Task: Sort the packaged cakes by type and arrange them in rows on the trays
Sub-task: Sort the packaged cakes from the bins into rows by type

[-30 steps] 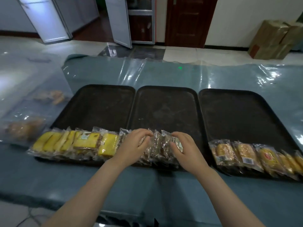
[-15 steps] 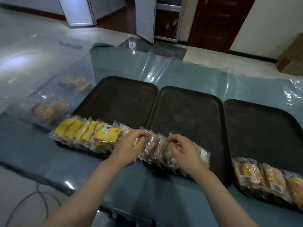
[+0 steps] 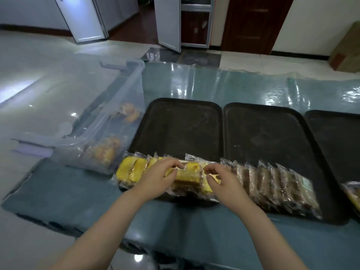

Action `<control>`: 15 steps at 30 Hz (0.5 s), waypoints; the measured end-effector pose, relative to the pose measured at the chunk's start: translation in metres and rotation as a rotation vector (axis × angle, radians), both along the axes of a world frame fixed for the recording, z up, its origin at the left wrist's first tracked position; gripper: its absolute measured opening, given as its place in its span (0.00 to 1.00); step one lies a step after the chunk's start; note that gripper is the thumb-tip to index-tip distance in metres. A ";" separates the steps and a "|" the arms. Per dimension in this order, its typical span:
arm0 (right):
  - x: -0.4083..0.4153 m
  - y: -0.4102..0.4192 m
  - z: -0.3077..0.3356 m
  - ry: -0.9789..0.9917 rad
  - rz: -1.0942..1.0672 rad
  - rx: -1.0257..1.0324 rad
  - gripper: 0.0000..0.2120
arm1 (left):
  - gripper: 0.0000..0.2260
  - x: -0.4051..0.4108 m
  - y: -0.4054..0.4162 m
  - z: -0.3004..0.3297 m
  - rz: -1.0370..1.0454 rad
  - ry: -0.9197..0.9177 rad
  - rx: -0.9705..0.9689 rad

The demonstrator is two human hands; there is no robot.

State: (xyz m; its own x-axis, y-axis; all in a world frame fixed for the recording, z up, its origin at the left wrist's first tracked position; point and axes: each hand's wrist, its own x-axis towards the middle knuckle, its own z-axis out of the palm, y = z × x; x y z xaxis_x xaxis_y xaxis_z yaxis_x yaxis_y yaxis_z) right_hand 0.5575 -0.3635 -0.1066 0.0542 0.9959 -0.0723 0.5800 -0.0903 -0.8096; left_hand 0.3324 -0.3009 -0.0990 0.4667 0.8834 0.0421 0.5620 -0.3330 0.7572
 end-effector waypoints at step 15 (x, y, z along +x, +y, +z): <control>-0.069 0.033 0.035 0.029 0.029 0.038 0.07 | 0.10 -0.060 0.031 0.039 0.113 -0.104 0.058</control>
State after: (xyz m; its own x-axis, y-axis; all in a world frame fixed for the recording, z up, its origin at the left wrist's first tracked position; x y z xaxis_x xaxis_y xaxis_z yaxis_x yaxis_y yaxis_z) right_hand 0.4884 -0.3300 -0.0717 0.0232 0.9991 -0.0359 0.5584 -0.0427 -0.8285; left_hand 0.2725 -0.2703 -0.0602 0.3550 0.9247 0.1371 0.5180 -0.3166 0.7946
